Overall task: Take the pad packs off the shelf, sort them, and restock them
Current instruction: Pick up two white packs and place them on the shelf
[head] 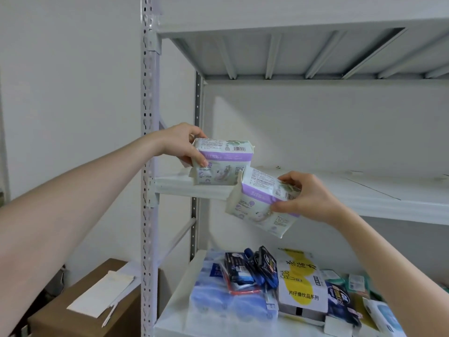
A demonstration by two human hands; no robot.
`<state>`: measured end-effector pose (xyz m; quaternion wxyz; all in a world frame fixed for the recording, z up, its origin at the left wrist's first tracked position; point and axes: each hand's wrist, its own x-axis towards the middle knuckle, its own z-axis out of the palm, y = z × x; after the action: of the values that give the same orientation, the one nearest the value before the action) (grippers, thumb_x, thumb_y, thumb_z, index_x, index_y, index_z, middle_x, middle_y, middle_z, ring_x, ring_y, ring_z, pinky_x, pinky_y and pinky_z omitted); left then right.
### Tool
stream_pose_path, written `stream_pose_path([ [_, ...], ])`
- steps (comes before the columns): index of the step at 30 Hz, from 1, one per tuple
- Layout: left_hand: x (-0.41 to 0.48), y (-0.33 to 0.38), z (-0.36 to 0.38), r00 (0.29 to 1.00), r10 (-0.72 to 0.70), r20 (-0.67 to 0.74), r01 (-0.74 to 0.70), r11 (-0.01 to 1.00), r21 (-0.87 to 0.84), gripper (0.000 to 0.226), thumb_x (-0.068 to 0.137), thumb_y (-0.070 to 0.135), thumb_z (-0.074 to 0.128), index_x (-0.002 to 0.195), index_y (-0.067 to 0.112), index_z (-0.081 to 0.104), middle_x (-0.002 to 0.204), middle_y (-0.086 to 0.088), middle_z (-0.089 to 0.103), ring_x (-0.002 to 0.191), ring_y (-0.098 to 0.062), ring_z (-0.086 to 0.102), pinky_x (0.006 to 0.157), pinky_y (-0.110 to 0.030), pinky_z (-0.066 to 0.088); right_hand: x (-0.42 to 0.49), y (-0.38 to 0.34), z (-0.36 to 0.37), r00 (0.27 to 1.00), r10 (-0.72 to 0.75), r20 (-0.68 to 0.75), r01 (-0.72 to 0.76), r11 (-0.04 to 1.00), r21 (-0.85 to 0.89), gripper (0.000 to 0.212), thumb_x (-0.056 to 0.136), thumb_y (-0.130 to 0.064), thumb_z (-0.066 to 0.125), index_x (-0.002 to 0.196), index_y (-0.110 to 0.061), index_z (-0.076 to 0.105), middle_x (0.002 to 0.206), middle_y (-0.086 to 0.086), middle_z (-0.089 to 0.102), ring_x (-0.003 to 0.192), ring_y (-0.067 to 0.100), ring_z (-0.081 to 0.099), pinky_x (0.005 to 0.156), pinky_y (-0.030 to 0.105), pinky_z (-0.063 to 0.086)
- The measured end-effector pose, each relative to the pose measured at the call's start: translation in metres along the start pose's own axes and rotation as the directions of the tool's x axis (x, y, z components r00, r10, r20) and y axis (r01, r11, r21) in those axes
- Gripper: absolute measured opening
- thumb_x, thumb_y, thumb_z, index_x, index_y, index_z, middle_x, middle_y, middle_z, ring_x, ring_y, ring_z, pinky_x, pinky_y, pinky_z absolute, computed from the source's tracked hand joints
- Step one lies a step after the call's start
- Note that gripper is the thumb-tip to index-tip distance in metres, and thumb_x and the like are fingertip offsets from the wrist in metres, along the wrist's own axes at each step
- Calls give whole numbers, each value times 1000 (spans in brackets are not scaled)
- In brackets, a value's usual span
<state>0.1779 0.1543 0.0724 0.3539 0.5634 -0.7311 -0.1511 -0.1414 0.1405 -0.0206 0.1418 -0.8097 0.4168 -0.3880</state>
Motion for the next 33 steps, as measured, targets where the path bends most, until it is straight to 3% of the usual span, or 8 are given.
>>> stream_pose_path([
  [6,64,-28,-45,996,38,86,-41,999,30,64,62,5,88,118,13,57,105,-10,66,83,-23,73,71,-35,61,60,-16,27,995,31,-93,-35,999,-35,55,56,-26,90,105,-22,65,96,-8,69,89,11,67,82,34,56],
  [12,126,-59,-66,990,30,140,-32,999,19,65,63,5,88,118,13,56,106,-11,66,83,-25,73,72,-35,61,118,-20,45,990,73,-118,-79,996,-41,54,58,-26,89,106,-21,66,99,-4,69,91,15,66,85,40,55],
  [18,190,-96,-58,981,-3,194,7,1000,-20,67,61,-1,88,119,9,56,111,-14,64,90,-29,72,79,-42,60,173,2,53,992,105,-76,-107,994,-30,51,59,-28,89,104,-21,65,99,-5,69,88,12,68,81,34,57],
  [24,253,-121,-42,974,-50,220,51,999,0,63,63,3,88,118,11,56,111,-12,66,89,-28,73,79,-40,60,233,32,37,995,92,-47,-92,996,0,45,59,-25,89,99,-22,67,95,-3,71,78,9,71,65,25,58],
  [30,301,-154,-31,970,-126,209,127,992,5,58,66,4,87,115,9,57,113,-13,65,90,-29,72,85,-42,58,293,64,39,997,81,6,-80,996,-37,42,59,-29,89,95,-26,67,93,-4,72,82,15,71,72,39,58],
  [33,317,-171,-28,959,-174,222,172,985,26,60,64,5,88,116,9,58,111,-15,68,90,-30,72,88,-44,56,317,76,46,996,72,50,-70,997,-37,41,59,-29,89,94,-26,67,91,-4,72,77,11,71,61,29,58],
])
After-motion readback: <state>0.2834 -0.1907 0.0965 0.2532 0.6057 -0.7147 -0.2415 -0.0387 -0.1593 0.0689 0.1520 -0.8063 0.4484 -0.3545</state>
